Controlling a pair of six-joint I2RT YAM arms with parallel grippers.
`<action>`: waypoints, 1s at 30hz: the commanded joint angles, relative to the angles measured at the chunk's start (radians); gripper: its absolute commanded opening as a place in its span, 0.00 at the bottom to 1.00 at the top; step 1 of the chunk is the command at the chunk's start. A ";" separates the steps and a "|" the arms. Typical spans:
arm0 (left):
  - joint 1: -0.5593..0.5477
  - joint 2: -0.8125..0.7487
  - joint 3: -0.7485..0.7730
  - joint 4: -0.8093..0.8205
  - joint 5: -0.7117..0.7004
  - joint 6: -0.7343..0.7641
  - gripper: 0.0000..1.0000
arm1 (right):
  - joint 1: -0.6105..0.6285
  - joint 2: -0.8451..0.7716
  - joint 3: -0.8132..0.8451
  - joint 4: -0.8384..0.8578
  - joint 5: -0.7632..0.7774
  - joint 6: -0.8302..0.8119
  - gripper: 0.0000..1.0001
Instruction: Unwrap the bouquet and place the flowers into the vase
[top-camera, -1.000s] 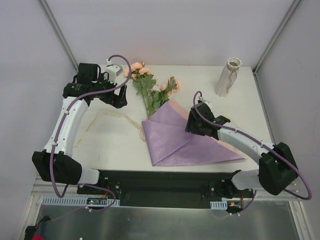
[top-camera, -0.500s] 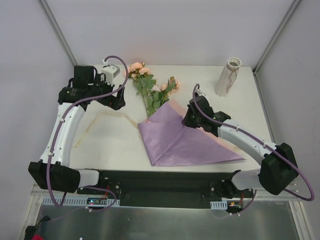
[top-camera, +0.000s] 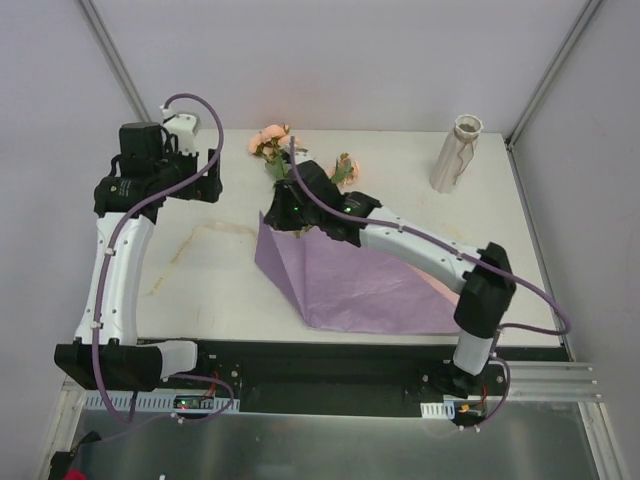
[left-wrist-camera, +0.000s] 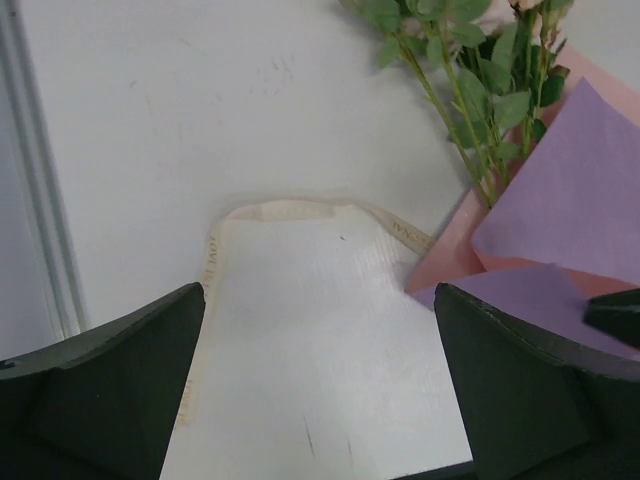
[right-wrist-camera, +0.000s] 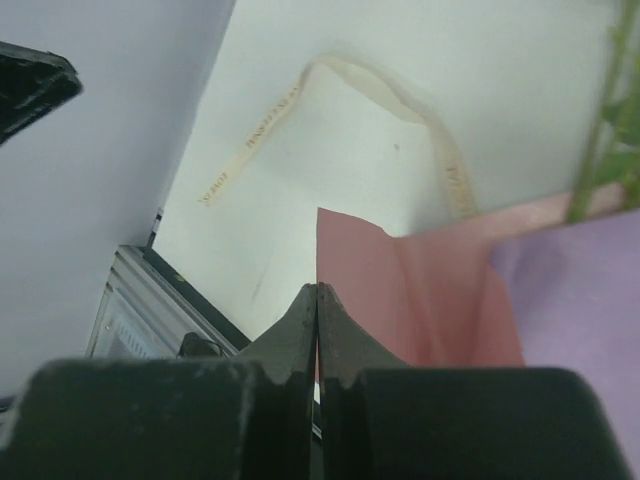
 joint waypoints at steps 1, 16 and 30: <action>0.055 -0.104 0.063 0.010 -0.084 -0.058 0.99 | 0.056 0.151 0.172 0.040 -0.114 0.023 0.01; 0.066 -0.277 -0.002 -0.057 -0.107 -0.002 0.99 | 0.056 0.379 0.345 0.150 -0.383 0.034 0.86; -0.035 0.040 -0.015 -0.122 0.430 0.110 0.99 | -0.259 -0.120 -0.110 0.033 -0.308 -0.168 0.92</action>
